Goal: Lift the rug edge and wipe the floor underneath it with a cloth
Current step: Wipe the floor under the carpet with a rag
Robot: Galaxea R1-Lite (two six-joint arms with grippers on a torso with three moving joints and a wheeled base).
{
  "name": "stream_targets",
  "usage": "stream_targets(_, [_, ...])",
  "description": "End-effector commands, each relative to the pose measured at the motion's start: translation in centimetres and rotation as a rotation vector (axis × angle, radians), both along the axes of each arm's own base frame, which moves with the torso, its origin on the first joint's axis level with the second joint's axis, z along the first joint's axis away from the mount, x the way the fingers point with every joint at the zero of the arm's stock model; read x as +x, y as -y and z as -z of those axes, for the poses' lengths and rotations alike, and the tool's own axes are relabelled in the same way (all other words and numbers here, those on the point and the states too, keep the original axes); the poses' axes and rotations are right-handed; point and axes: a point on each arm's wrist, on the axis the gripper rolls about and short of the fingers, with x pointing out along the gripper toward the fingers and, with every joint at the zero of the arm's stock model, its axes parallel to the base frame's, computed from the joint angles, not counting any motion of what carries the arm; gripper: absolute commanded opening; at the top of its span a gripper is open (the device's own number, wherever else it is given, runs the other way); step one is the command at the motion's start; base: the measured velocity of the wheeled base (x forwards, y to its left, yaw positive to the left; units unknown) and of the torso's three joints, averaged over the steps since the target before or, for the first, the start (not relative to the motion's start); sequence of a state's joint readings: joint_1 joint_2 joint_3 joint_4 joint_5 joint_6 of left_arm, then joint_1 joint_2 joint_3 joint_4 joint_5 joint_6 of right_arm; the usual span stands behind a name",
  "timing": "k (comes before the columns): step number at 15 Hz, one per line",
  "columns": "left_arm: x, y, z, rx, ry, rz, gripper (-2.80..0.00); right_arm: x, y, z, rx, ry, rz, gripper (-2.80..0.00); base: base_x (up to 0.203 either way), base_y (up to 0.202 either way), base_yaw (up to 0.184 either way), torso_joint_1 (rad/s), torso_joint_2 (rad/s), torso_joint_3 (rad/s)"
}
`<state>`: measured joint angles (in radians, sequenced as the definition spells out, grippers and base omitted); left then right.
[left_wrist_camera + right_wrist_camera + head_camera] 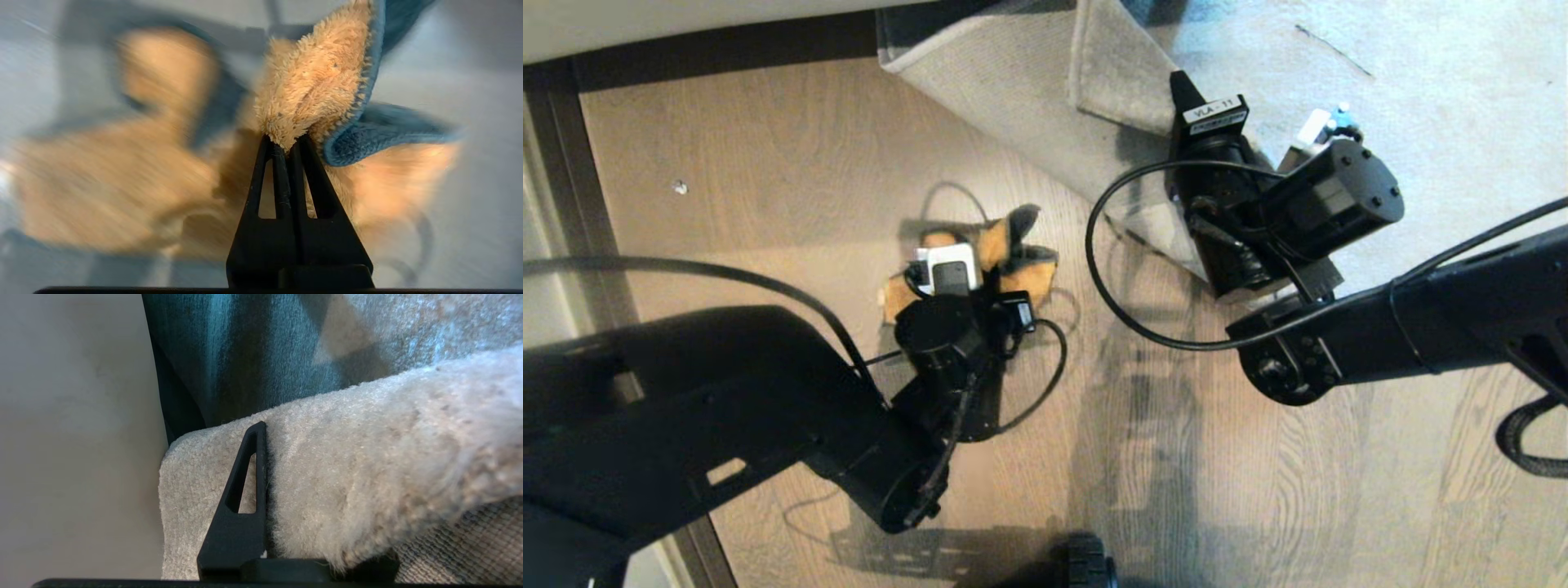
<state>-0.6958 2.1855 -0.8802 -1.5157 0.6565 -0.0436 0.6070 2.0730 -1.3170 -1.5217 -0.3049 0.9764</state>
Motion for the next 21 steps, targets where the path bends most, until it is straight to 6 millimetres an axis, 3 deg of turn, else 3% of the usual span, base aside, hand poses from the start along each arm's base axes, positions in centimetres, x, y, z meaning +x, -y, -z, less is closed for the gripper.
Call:
stream_targets(1, [-1.5, 1.8, 0.1, -0.032, 0.025, 0.037, -2.80, -0.3, 0.2, -0.3, 0.032, 0.038, -0.003, -2.80, 0.000, 0.000, 0.000, 0.000, 0.00, 0.000])
stream_targets(4, [-2.2, 3.1, 1.4, -0.018, -0.003, 0.054, -2.80, -0.3, 0.2, -0.4, 0.033, 0.039, -0.003, -2.80, 0.000, 0.000, 0.000, 0.000, 0.00, 0.000])
stream_targets(9, [-0.8, 1.8, 2.2, -0.051, -0.021, -0.013, -2.80, -0.3, 0.3, -0.4, 0.033, 0.037, 0.000, -2.80, 0.000, 0.000, 0.000, 0.000, 0.00, 0.000])
stream_targets(12, [1.9, -1.4, 2.1, -0.059, -0.012, -0.112, -2.80, -0.2, 0.2, -0.2, 0.030, 0.034, 0.001, -2.80, 0.000, 0.000, 0.000, 0.000, 0.00, 0.000])
stream_targets(17, [6.4, -9.6, 0.5, -0.064, 0.046, -0.260, -2.80, -0.2, 0.2, -0.2, 0.030, 0.034, 0.001, -2.80, 0.000, 0.000, 0.000, 0.000, 0.00, 0.000])
stream_targets(21, [7.8, -15.3, -1.4, -0.066, 0.104, -0.345, -2.80, -0.2, 0.2, -0.1, 0.029, 0.032, -0.001, -2.80, 0.000, 0.000, 0.000, 0.000, 0.00, 0.000])
